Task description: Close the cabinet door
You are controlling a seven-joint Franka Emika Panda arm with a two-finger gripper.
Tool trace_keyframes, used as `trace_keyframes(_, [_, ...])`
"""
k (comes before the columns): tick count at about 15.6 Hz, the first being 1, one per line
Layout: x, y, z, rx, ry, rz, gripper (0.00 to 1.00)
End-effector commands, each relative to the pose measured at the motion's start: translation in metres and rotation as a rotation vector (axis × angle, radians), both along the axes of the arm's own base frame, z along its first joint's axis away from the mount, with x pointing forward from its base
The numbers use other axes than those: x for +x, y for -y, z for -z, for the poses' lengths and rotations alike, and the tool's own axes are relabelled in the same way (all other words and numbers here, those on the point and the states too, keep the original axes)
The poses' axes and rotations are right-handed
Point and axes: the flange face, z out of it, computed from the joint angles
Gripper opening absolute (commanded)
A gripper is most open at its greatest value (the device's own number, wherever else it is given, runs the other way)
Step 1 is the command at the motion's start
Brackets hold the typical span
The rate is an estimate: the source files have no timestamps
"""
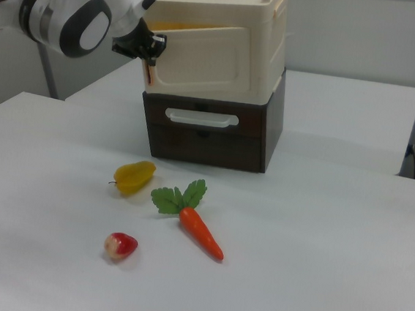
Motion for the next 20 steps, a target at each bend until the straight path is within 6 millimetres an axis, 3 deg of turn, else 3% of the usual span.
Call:
trace_keyframes(1, [0.018,-0.028,0.006,0.084,0.034,0.084,0.03])
trace_keyframes(5, [0.029,-0.042,0.006,0.204,0.159,0.199,0.02])
trace_keyframes(6, [0.032,-0.044,0.012,0.204,0.173,0.204,0.02])
trace_keyframes(13, [0.038,-0.047,0.005,0.241,0.205,0.23,0.02])
trace_keyframes(17, [0.034,-0.047,0.009,0.225,0.179,0.225,0.02])
trace_keyframes(20, [0.019,-0.04,0.012,0.209,0.027,0.224,0.01])
